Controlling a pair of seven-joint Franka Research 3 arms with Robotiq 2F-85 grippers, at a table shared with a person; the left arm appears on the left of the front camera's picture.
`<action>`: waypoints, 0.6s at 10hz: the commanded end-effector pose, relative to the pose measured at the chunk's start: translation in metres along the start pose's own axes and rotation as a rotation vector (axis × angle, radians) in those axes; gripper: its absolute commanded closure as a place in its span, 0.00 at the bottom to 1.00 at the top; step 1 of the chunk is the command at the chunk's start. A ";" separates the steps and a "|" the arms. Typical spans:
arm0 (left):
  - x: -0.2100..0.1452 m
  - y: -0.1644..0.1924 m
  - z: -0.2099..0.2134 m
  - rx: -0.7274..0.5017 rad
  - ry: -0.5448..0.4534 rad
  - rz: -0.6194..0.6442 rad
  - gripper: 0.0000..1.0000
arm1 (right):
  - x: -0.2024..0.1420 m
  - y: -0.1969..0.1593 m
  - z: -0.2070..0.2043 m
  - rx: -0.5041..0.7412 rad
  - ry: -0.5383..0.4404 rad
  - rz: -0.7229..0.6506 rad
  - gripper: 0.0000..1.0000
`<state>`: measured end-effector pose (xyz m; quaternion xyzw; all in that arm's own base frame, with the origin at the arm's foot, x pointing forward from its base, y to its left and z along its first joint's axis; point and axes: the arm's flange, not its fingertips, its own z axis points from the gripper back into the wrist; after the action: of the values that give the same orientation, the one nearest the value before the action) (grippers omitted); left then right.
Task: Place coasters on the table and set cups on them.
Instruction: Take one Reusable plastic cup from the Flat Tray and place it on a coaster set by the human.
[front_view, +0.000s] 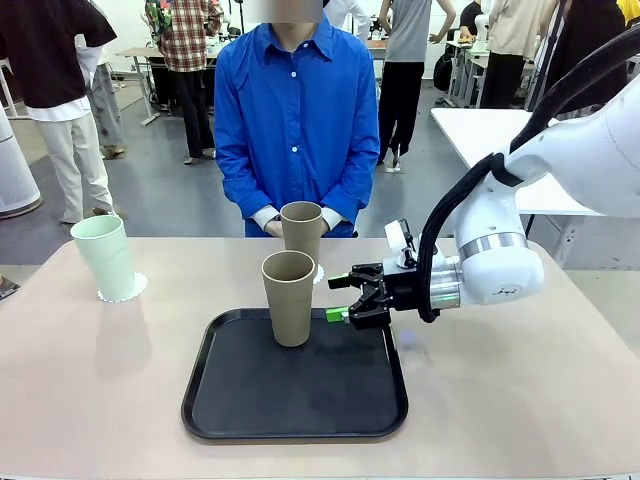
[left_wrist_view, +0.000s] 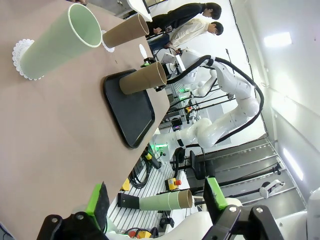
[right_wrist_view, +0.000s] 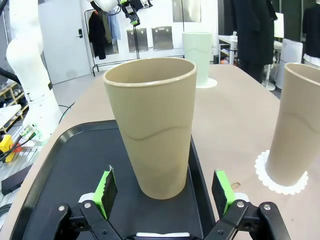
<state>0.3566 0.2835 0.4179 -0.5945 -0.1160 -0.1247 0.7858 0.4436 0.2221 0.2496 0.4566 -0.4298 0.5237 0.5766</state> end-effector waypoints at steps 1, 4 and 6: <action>-0.001 -0.002 0.001 0.002 0.000 -0.004 0.00 | 0.000 -0.006 -0.018 -0.010 -0.001 0.003 0.00; -0.001 -0.002 0.001 0.002 0.000 -0.004 0.00 | 0.003 -0.012 -0.035 0.013 -0.008 0.022 0.00; -0.001 -0.002 0.001 0.002 0.000 -0.004 0.00 | 0.004 -0.014 -0.047 0.034 0.006 0.021 0.00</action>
<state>0.3566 0.2835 0.4179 -0.5945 -0.1160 -0.1247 0.7858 0.4524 0.2593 0.2477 0.4655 -0.4233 0.5420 0.5571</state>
